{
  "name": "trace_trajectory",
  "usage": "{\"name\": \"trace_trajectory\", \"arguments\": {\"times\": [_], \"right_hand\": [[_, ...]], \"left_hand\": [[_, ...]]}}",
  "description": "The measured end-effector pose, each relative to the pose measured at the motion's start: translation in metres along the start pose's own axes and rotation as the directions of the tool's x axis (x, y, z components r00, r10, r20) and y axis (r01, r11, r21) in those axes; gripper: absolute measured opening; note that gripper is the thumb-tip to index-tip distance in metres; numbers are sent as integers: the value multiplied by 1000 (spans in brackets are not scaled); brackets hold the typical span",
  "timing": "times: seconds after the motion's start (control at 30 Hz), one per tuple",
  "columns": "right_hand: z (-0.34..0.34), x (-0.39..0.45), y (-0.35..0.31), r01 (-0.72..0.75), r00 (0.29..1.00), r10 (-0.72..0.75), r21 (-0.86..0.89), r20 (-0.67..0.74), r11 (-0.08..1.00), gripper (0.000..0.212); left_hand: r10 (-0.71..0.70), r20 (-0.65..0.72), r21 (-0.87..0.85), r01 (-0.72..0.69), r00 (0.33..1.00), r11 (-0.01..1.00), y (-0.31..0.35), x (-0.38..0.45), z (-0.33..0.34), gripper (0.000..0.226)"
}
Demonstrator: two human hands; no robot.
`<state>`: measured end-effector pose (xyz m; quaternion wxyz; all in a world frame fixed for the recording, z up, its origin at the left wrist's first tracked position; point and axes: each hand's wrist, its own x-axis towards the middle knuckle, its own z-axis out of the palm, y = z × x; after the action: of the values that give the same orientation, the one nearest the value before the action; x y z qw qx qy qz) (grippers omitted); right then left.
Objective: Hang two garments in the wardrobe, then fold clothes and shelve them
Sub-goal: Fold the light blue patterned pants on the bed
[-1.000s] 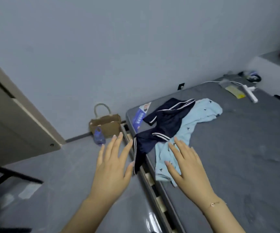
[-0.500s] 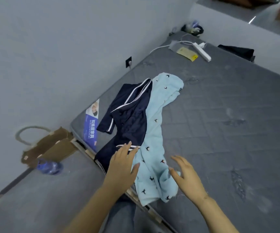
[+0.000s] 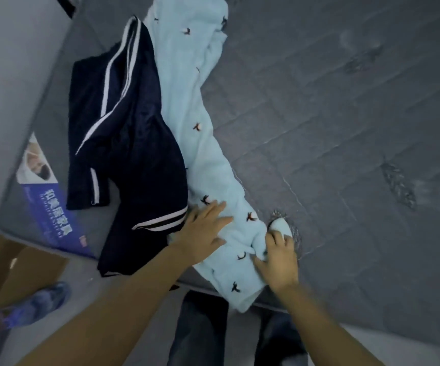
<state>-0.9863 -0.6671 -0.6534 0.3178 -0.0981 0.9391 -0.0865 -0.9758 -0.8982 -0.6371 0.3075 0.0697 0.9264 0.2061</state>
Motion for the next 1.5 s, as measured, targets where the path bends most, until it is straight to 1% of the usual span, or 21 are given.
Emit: {"name": "trace_trajectory", "arguments": {"times": [0.1, 0.2, 0.27, 0.3, 0.4, 0.5, 0.53, 0.57, 0.63, 0.67, 0.7, 0.77, 0.83, 0.9, 0.93, 0.97, 1.1, 1.2, 1.27, 1.37, 1.5], "right_hand": [[12, 4, 4, 68, 991, -44, 191, -126, 979, 32], [3, 2, 17, 74, 980, 40, 544, -195, 836, 10], [-10, -4, 26, 2, 972, 182, 778, -149, 629, 9], [-16, -7, 32, -32, 961, 256, 881, -102, 473, 10], [-44, -14, 60, -75, 909, 414, 996, 51, 42, 15], [-78, -20, 103, -37, 893, 441, 992, 87, -121, 12], [-88, -22, 119, -20, 886, 456, 991, 81, -136, 12], [-97, -25, 135, -8, 877, 475, 990, 74, -141, 12], [-107, -31, 167, -9, 859, 506, 991, 75, -132, 10], [-110, -35, 183, -22, 852, 518, 993, 82, -120, 9], [-110, -41, 198, -43, 845, 527, 993, 93, -107, 9], [-103, -52, 225, -99, 845, 520, 992, 122, -72, 10], [-91, -64, 244, -155, 866, 479, 988, 145, -17, 15], [-75, -72, 256, -209, 905, 394, 974, 157, 92, 17], [-69, -75, 261, -241, 921, 346, 959, 177, 151, 16], [-66, -77, 266, -274, 932, 296, 943, 211, 189, 17], [-71, -76, 294, -339, 934, 183, 924, 308, 177, 40], [-87, -66, 313, -283, 954, 182, 920, 240, 272, 34], [-102, -51, 315, -302, 948, 185, 909, 257, 286, 30], [-117, -23, 303, -304, 951, 150, 903, 270, 303, 20], [-120, 21, 265, -324, 946, 100, 902, 308, 285, 31]], "left_hand": [[-28, -9, 10, 28, 1000, 1000, -4, 10, 28, 60], [-10, -134, -82, -1, 991, 997, 4, 11, 38, 56], [10, -229, -181, -53, 973, 982, 15, 12, 36, 55], [20, -261, -193, -72, 965, 979, 22, 13, 33, 57], [40, -306, -151, -90, 951, 984, 47, 22, 22, 65], [-111, -336, -307, 3, 935, 952, 81, 42, 8, 64], [-216, -314, -467, 47, 925, 883, 96, 51, 3, 62], [-329, -262, -658, 82, 907, 748, 111, 61, -4, 62], [-513, -67, -947, 107, 856, 302, 140, 84, -20, 69], [-543, 33, -989, 106, 839, 104, 154, 96, -26, 75], [-545, 86, -995, 99, 834, -4, 168, 109, -31, 78], [-560, 86, -996, 61, 824, -63, 199, 137, -36, 80], [-663, -16, -1000, -2, 749, 21, 233, 167, -36, 71], [-751, -181, -968, 21, 635, 250, 265, 195, -33, 52], [-746, -236, -943, 37, 623, 330, 280, 207, -31, 45], [-725, -265, -922, 53, 635, 384, 292, 216, -29, 41], [-621, -247, -800, 205, 743, 563, 319, 219, -4, 37], [-421, -146, -733, 188, 895, 654, 322, 187, 13, 30], [-244, 7, -713, 175, 970, 679, 318, 161, 20, 25], [-88, 224, -710, 224, 971, 667, 314, 125, 29, 27], [-64, 312, -746, 286, 948, 601, 289, 113, 10, 32]]}}
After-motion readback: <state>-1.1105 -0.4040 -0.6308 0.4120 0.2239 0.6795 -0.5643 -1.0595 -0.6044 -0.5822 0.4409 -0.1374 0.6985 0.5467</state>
